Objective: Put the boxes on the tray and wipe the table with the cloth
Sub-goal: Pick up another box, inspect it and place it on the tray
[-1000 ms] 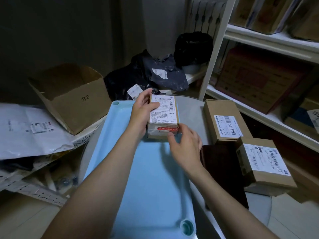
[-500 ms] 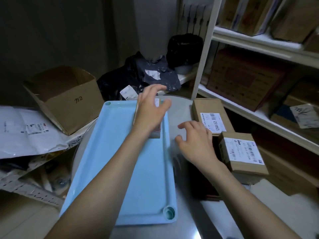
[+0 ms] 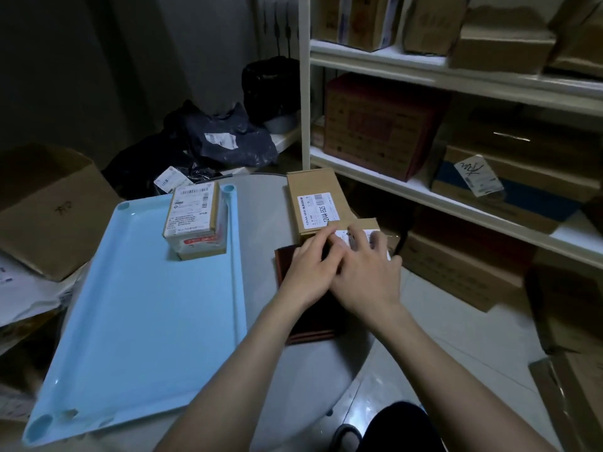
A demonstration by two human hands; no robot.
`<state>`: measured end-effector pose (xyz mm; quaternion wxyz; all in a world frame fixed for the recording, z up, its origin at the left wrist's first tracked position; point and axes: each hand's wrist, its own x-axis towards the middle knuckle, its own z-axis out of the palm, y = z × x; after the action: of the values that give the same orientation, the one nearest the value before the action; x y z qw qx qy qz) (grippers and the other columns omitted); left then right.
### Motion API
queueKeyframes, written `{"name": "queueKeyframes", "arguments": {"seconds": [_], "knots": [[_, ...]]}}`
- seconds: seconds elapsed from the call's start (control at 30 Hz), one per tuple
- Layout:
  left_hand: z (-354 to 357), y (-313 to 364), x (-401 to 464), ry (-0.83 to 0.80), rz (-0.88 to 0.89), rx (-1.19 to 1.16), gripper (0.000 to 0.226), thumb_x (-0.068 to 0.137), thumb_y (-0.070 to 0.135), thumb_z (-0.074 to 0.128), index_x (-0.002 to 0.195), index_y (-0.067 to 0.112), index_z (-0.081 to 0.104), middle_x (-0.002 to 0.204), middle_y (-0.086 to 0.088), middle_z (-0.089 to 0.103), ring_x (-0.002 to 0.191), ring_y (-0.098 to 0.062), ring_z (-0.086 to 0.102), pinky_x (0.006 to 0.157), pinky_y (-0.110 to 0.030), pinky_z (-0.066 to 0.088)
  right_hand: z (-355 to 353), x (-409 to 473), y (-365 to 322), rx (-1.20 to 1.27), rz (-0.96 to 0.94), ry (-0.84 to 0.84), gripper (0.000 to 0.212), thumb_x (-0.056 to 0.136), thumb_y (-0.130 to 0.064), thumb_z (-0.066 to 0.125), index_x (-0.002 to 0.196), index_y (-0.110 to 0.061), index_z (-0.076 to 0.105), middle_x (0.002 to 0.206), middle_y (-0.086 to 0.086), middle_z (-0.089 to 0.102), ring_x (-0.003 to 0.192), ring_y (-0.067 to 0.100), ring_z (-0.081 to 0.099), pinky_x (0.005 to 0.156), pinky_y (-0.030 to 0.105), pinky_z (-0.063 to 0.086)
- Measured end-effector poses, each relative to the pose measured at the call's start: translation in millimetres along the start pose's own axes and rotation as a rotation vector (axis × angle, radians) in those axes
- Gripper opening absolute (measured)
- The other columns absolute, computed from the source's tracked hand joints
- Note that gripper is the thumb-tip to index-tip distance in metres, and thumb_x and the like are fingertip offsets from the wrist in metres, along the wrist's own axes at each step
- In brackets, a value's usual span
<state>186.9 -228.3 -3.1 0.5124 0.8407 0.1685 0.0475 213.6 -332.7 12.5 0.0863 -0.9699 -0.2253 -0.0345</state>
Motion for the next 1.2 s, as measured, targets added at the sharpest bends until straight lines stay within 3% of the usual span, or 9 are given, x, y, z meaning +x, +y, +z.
{"name": "queueKeyframes", "arguments": {"seconds": [0.17,0.27,0.4,0.5,0.7,0.83,1.03,1.13,1.2], "knots": [[-14,12,-7,0.031,0.025,-0.133,0.053,0.099,0.049,0.043,0.149,0.032,0.039,0.151,0.006,0.046,0.141,-0.013,0.038,0.119,-0.035,0.024,-16,-1,10,0.289,0.093,0.169,0.057,0.083,-0.044,0.054,0.139,-0.041,0.043,0.146,-0.007,0.043,0.132,0.023,0.031,0.094,0.046,0.039],[-36,25,-17,0.132,0.022,-0.393,0.044,0.101,0.047,0.045,0.142,0.032,0.044,0.137,0.012,0.056,0.127,-0.009,0.051,0.111,-0.034,0.037,-51,1,16,0.992,0.211,0.192,0.058,0.078,-0.036,0.068,0.134,-0.041,0.052,0.137,-0.007,0.053,0.125,0.015,0.043,0.100,0.039,0.041],[-63,28,-31,0.131,0.055,-0.778,0.031,0.097,0.038,0.056,0.128,0.037,0.053,0.124,0.012,0.064,0.119,-0.011,0.059,0.093,-0.028,0.049,-67,-11,0,2.115,0.289,-0.235,0.051,0.081,-0.027,0.060,0.132,-0.026,0.061,0.130,0.010,0.065,0.125,0.033,0.057,0.109,0.050,0.040],[-85,15,-50,0.206,0.096,-0.885,0.051,0.084,0.028,0.065,0.133,0.033,0.052,0.119,0.007,0.069,0.110,-0.012,0.065,0.089,-0.031,0.052,-46,-23,-31,2.483,0.375,-0.513,0.056,0.083,-0.024,0.055,0.137,-0.009,0.056,0.141,0.019,0.055,0.130,0.034,0.051,0.113,0.047,0.034],[-140,-19,-85,0.436,0.168,-0.816,0.049,0.078,0.023,0.072,0.125,0.025,0.061,0.109,0.007,0.069,0.107,-0.013,0.063,0.093,-0.036,0.051,-17,-33,-93,2.342,0.440,-0.753,0.041,0.091,-0.030,0.043,0.120,-0.013,0.065,0.118,0.018,0.068,0.102,0.033,0.065,0.087,0.047,0.050],[-162,-34,-97,0.461,0.172,-0.803,0.054,0.071,0.033,0.076,0.124,0.028,0.063,0.112,0.007,0.069,0.110,-0.015,0.063,0.095,-0.037,0.051,-12,-38,-117,2.283,0.415,-0.808,0.034,0.089,-0.028,0.044,0.107,-0.011,0.066,0.113,0.020,0.068,0.099,0.035,0.062,0.093,0.053,0.038],[-167,-40,-103,0.525,0.128,-0.848,0.059,0.069,0.038,0.078,0.122,0.025,0.056,0.136,-0.013,0.056,0.124,-0.024,0.057,0.098,-0.040,0.050,-19,-44,-127,2.276,0.311,-0.914,0.044,0.086,-0.027,0.050,0.123,-0.008,0.060,0.131,0.026,0.059,0.110,0.043,0.061,0.090,0.067,0.044],[-170,-41,-105,0.518,0.097,-0.864,0.042,0.077,0.044,0.072,0.113,0.034,0.054,0.127,-0.009,0.055,0.104,-0.015,0.060,0.085,-0.033,0.053,-25,-48,-129,2.204,0.237,-0.908,0.049,0.089,-0.030,0.045,0.131,-0.008,0.059,0.133,0.025,0.059,0.112,0.045,0.061,0.084,0.068,0.048],[-174,-41,-106,0.447,0.074,-0.809,0.032,0.086,0.046,0.060,0.116,0.036,0.055,0.114,0.001,0.058,0.090,-0.010,0.058,0.069,-0.022,0.050,-29,-49,-130,2.159,0.235,-0.867,0.045,0.093,-0.033,0.040,0.118,-0.011,0.071,0.124,0.023,0.066,0.104,0.042,0.067,0.076,0.062,0.055]]}}
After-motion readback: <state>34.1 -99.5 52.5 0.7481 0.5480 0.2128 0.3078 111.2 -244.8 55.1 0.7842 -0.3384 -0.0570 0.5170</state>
